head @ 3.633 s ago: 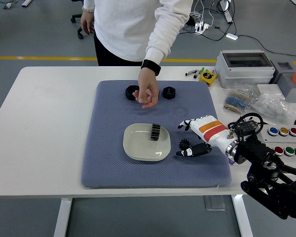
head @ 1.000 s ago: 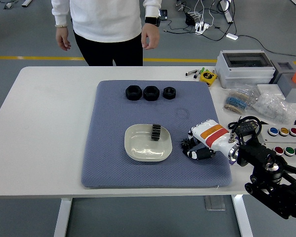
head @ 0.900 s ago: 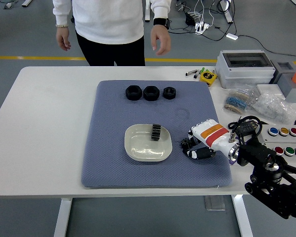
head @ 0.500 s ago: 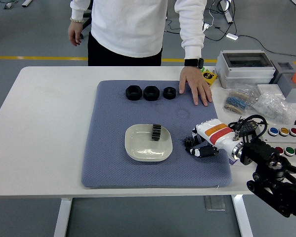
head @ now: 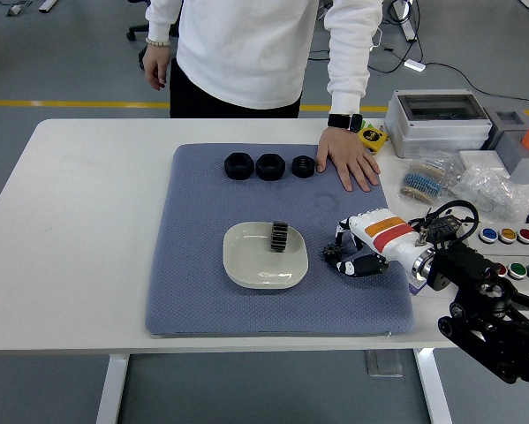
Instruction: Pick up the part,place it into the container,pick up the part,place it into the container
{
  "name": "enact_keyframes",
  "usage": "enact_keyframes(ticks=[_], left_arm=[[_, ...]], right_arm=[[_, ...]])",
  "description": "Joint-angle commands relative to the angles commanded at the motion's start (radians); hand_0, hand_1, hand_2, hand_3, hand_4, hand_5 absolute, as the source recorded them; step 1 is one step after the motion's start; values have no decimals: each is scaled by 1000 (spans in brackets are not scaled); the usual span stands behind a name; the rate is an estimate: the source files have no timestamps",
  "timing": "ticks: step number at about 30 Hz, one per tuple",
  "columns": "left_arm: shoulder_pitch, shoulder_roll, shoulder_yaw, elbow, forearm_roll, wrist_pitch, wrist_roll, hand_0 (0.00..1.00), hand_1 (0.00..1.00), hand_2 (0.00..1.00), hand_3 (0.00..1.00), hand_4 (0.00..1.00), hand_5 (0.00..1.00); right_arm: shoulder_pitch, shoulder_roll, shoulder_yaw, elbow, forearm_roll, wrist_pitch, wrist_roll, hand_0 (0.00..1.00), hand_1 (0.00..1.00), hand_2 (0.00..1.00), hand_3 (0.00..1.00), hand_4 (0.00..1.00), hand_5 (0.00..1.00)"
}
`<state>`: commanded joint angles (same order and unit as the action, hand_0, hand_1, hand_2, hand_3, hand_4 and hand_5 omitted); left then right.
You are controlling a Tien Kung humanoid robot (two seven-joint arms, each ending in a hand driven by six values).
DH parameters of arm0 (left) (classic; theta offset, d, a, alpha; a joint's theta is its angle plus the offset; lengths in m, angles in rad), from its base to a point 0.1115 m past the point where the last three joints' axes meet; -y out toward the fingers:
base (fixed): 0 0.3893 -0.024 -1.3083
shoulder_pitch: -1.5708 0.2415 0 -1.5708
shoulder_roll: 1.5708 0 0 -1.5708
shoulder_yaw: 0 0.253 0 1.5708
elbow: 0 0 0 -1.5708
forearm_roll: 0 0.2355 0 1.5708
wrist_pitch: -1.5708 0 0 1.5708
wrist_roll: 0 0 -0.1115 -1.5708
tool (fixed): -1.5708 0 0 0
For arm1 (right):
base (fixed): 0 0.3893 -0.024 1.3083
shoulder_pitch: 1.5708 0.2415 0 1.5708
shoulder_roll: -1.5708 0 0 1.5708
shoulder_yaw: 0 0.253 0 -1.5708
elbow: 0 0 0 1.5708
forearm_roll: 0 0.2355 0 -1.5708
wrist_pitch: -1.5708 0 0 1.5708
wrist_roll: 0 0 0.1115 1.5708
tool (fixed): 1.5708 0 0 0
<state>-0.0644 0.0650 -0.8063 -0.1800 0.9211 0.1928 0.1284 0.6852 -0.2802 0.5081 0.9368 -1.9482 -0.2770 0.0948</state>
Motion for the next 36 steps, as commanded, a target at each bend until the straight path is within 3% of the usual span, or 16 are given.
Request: enact_keyframes(ticks=[13, 14, 15, 25, 26, 31, 32, 36], left_arm=[[-1, -1, 1, 0, -2, 0, 0, 766, 719, 696, 587, 648, 618], [-1, -1, 1, 0, -2, 0, 0, 765, 719, 695, 587, 647, 616], [-1, -2, 1, 0, -2, 0, 0, 765, 719, 695, 587, 647, 616], [0, -2, 0, 0, -1, -1, 1, 766, 719, 694, 586, 647, 616], [0, -2, 1, 0, -2, -1, 1, 765, 719, 692, 586, 647, 616], [-1, -2, 6, 0, -8, -1, 0, 765, 719, 692, 586, 647, 616], [-1, -2, 6, 0, -8, -1, 0, 766, 719, 693, 587, 647, 616], [-1, -3, 6, 0, -9, -1, 0, 766, 719, 693, 587, 647, 616]], right_arm=[[2, 12, -35, -2, 9, 41, -3, 60, 167, 346, 504, 800, 522], [3, 12, -35, 0, 10, 43, -2, 111, 235, 384, 504, 820, 519], [3, 13, -35, 2, 11, 45, -2, 111, 235, 384, 504, 820, 519], [8, 17, -40, 2, 27, 16, 4, 107, 236, 379, 494, 828, 528], [8, 18, -42, 0, 30, 11, 6, 85, 198, 334, 480, 809, 560], [8, 24, -51, -16, 36, -5, 13, 85, 198, 334, 480, 809, 560], [8, 24, -52, -18, 37, -6, 14, 52, 130, 249, 438, 791, 564], [7, 26, -56, -24, 38, -12, 19, 52, 130, 249, 438, 791, 564]])
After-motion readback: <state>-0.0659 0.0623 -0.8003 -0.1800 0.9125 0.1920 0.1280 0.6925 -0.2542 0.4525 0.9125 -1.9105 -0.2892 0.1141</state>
